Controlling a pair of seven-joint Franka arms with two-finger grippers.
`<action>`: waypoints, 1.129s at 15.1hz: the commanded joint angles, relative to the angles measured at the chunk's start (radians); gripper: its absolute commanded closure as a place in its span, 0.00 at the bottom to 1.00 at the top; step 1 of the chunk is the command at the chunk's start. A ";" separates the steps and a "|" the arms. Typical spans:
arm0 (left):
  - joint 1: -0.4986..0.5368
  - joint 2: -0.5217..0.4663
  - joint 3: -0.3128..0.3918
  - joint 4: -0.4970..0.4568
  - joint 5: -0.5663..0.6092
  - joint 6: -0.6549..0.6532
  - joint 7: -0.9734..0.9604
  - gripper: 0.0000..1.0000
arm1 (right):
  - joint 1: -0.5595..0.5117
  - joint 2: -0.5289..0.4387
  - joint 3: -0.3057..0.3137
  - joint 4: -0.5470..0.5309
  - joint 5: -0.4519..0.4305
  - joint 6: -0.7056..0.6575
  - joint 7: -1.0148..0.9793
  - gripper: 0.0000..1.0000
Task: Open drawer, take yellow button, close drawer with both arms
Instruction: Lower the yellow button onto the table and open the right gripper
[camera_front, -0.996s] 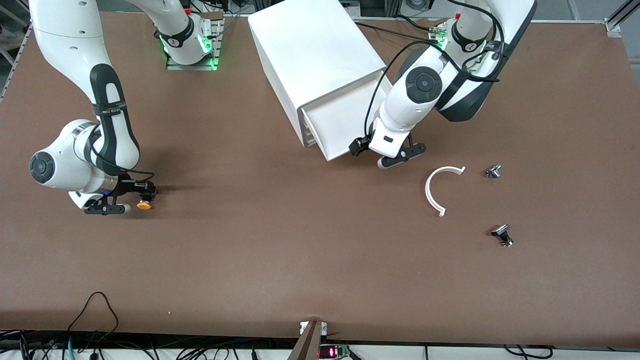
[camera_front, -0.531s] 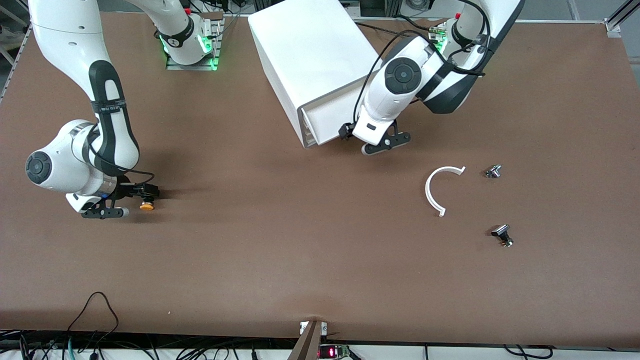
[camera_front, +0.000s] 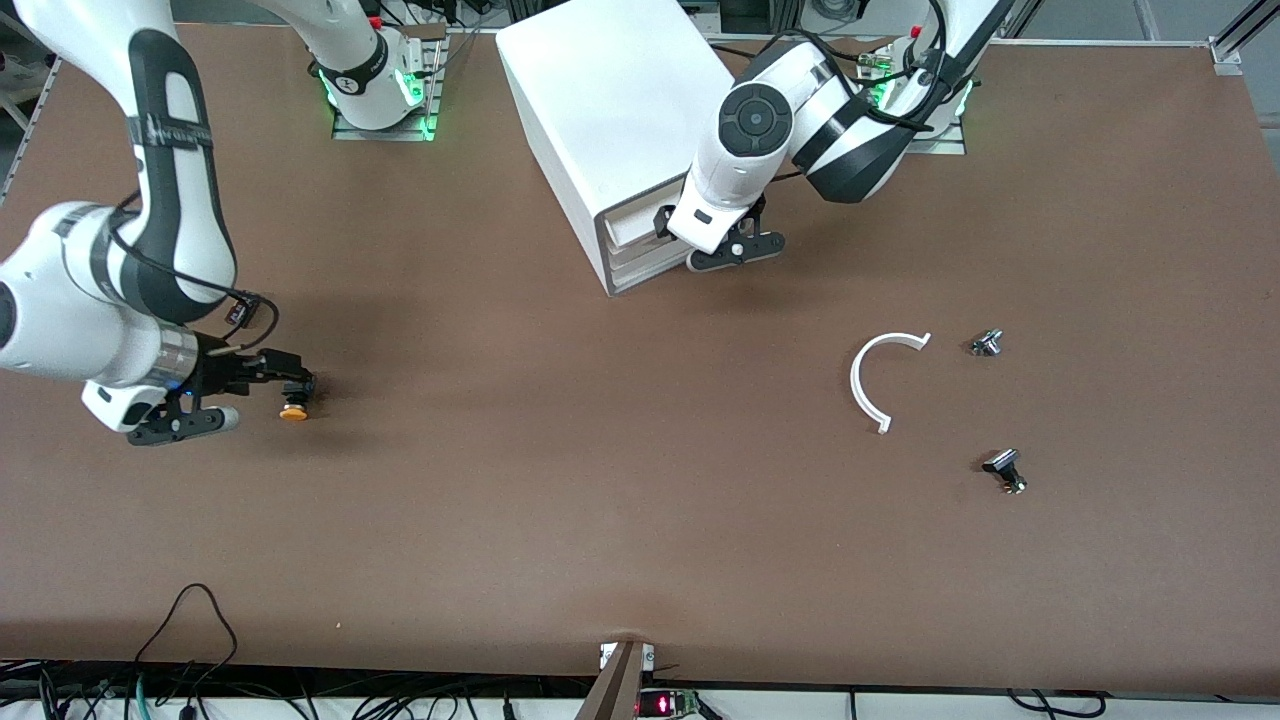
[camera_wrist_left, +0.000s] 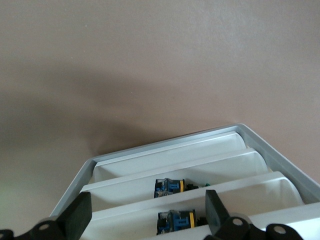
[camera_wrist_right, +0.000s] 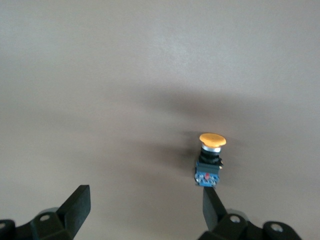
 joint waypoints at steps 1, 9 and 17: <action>-0.005 0.005 -0.023 0.000 -0.041 -0.023 -0.004 0.00 | 0.027 -0.068 -0.009 -0.001 -0.073 -0.040 0.012 0.00; -0.003 0.008 -0.035 0.004 -0.070 -0.026 -0.004 0.00 | -0.264 -0.217 0.386 0.142 -0.284 -0.296 0.362 0.00; 0.049 -0.013 -0.021 0.124 0.095 -0.284 0.016 0.00 | -0.455 -0.372 0.590 0.116 -0.313 -0.385 0.451 0.00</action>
